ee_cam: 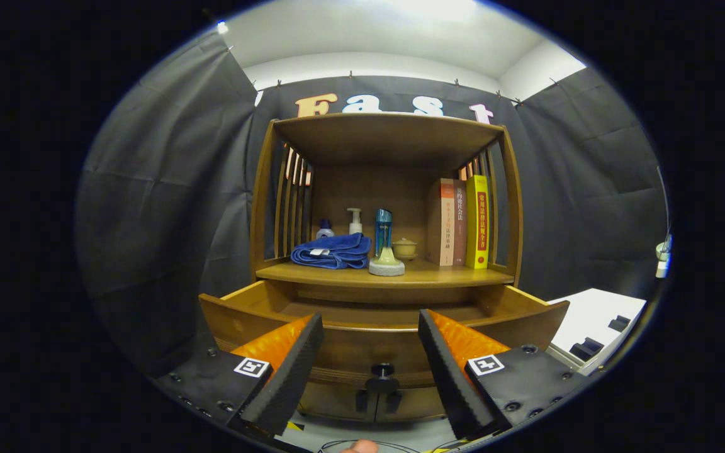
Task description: Pull open the drawer, take out the items inside it, and place them on the countertop above the cabinet.
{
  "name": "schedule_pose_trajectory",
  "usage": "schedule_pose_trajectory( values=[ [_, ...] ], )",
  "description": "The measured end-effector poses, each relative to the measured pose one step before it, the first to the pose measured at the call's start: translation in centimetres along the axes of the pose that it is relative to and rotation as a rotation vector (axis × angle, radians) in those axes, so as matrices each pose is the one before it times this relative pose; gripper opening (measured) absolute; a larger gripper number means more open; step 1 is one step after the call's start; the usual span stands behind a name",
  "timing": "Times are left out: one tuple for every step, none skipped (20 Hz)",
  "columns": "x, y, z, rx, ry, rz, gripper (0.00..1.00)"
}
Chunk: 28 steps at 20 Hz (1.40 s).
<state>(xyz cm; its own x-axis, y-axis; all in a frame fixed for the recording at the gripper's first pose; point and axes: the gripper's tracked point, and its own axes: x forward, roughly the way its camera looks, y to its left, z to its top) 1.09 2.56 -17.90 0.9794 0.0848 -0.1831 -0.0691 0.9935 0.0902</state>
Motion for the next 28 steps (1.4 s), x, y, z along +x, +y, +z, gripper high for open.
schedule_pose_trajectory(
  values=[
    [-0.086,-0.268,-0.500,-0.00035,0.00596,-0.00710,0.99],
    [-0.146,-0.223,-0.427,0.00147,0.00549,-0.00406,0.99],
    [-0.104,-0.194,-0.521,0.00448,0.00598,-0.00316,0.99],
    [-0.169,-0.223,-0.421,0.00570,0.00493,-0.00446,0.99],
    [-0.142,-0.314,-0.471,0.00640,0.00389,-0.00737,0.99],
    [-0.113,-0.272,-0.534,0.00782,0.00438,-0.00900,0.99],
    [-0.062,-0.292,-0.555,0.00765,0.00628,-0.00798,0.99],
    [0.220,-0.292,-0.519,0.00545,0.00586,-0.00923,0.99],
    [0.258,-0.231,-0.592,0.00345,0.00852,-0.00725,0.99],
    [0.399,-0.124,-0.628,0.00006,0.00993,-0.00565,0.99],
    [0.488,-0.101,-0.669,-0.00430,0.00909,-0.00507,0.99],
    [0.721,-0.024,-0.499,-0.00313,0.00807,-0.00299,0.99],
    [0.561,0.218,-0.448,0.00246,0.00446,0.00128,0.99],
    [0.427,0.190,-0.452,0.00762,0.00262,0.00656,0.99],
    [0.435,0.137,-0.332,0.00677,0.00232,0.00451,0.99],
    [0.575,0.124,-0.322,0.00494,0.00399,0.00177,0.99],
    [0.581,0.111,-0.341,0.00461,0.00362,0.00426,0.99],
    [0.577,0.122,-0.242,0.00322,0.00220,0.00677,0.98],
    [0.387,-0.261,-0.461,-0.00878,0.01385,-0.01142,0.98],
    [-0.057,-0.510,0.134,-0.01403,-0.01163,-0.01476,0.98],
    [0.096,-0.131,-0.039,0.01379,-0.00468,-0.00171,0.98],
    [-0.261,-0.051,-0.013,0.01772,0.00058,-0.00044,0.98],
    [-0.071,0.011,0.098,0.00694,-0.00382,0.00124,0.97],
    [0.061,-0.028,-0.074,-0.00385,0.00002,0.00004,0.97],
    [0.068,-0.035,-0.014,-0.00429,-0.00129,-0.00089,0.97],
    [-0.040,0.018,-0.016,0.00001,0.00290,-0.00038,0.97],
    [0.078,0.007,-0.033,0.00066,0.00364,0.00006,0.97],
    [0.046,-0.009,0.067,-0.00072,0.00354,-0.00073,0.97]
  ],
)
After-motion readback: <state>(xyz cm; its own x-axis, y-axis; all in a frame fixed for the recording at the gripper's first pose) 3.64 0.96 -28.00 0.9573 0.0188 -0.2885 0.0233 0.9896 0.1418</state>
